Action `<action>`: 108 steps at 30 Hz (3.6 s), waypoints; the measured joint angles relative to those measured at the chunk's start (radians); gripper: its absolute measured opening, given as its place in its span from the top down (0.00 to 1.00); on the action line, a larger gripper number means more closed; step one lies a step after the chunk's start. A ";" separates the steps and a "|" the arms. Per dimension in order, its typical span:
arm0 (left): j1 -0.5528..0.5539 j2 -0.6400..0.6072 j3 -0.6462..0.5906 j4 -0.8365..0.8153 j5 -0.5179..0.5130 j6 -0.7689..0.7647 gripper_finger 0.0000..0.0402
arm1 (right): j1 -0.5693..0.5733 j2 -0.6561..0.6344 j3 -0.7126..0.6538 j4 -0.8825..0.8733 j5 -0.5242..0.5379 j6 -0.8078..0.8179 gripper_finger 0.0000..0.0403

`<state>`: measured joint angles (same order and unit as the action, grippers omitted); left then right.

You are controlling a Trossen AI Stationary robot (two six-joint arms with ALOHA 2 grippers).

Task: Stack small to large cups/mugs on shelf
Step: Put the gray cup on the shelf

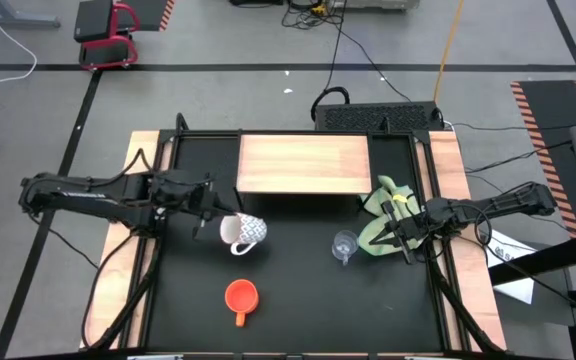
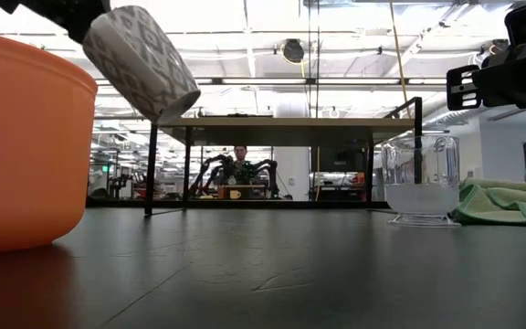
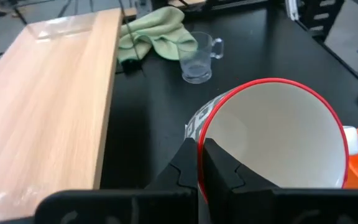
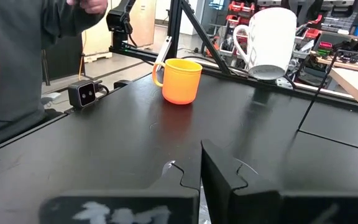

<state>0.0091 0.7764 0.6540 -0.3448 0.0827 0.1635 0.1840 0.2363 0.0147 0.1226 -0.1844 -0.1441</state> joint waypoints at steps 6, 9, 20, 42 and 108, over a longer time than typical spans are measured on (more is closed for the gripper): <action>-0.037 -0.044 -0.060 0.081 -0.033 -0.055 0.99 | 0.000 0.000 0.000 0.000 0.000 0.000 1.00; -0.072 -0.059 -0.081 0.141 -0.081 -0.050 0.99 | 0.000 0.000 0.000 0.000 0.000 0.000 1.00; -0.117 -0.058 -0.089 0.332 -0.197 0.041 0.99 | 0.000 0.000 0.000 -0.008 0.000 0.001 1.00; 0.120 -0.056 0.082 0.299 -0.321 0.044 0.99 | 0.000 0.000 0.000 -0.007 0.000 0.000 1.00; 0.616 0.965 1.330 -1.002 0.203 0.614 0.99 | 0.000 0.000 0.000 0.015 0.000 0.007 1.00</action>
<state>0.6250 1.7414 1.9835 -1.3472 0.2857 0.7780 0.1841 0.2366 0.0147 0.1379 -0.1844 -0.1369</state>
